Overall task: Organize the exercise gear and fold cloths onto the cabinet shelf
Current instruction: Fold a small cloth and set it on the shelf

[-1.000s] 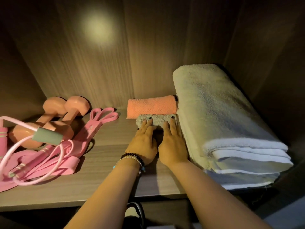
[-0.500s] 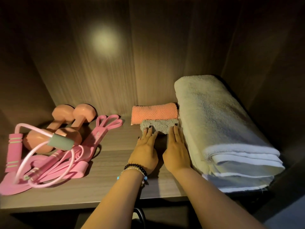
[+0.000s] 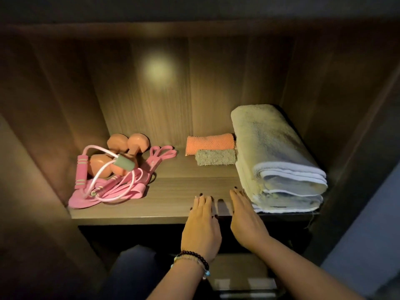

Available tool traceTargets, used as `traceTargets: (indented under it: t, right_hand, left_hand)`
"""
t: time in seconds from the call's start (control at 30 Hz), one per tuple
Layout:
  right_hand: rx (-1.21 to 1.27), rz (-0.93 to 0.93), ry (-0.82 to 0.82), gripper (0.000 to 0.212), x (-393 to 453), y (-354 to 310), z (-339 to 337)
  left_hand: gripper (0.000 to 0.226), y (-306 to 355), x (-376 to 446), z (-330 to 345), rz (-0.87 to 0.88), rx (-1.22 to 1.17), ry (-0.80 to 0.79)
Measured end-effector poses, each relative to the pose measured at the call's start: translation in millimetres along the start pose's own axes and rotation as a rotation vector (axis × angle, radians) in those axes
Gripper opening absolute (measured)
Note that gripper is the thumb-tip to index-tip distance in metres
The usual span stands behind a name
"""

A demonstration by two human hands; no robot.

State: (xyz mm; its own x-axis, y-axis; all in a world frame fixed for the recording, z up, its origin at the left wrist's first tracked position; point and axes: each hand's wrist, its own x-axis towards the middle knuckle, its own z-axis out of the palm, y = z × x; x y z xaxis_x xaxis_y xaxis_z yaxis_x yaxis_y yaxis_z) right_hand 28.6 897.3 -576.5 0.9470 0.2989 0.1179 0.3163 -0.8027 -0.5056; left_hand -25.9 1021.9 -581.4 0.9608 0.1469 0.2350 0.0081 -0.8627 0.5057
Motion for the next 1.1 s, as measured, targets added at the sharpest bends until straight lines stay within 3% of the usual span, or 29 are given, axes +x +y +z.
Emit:
traceTargets:
  t: [0.27, 0.57, 0.8, 1.1]
  right_hand:
    - [-0.019, -0.124, -0.005, 0.066, -96, 11, -60]
    - [-0.189, -0.219, 0.059, 0.079, -187, 27, -121]
    - [-0.252, -0.07, 0.126, 0.08, -204, 72, -160]
    - [-0.218, 0.172, 0.182, 0.08, -176, 159, -209]
  left_hand:
    - [0.064, 41, -68, -56, 0.265, -0.028, 0.106]
    - [0.07, 85, -117, -78, 0.571, 0.008, -0.01]
    - [0.07, 143, -105, -78, 0.774, 0.03, -0.109]
    - [0.068, 214, -15, -18, 0.802, 0.22, -0.25]
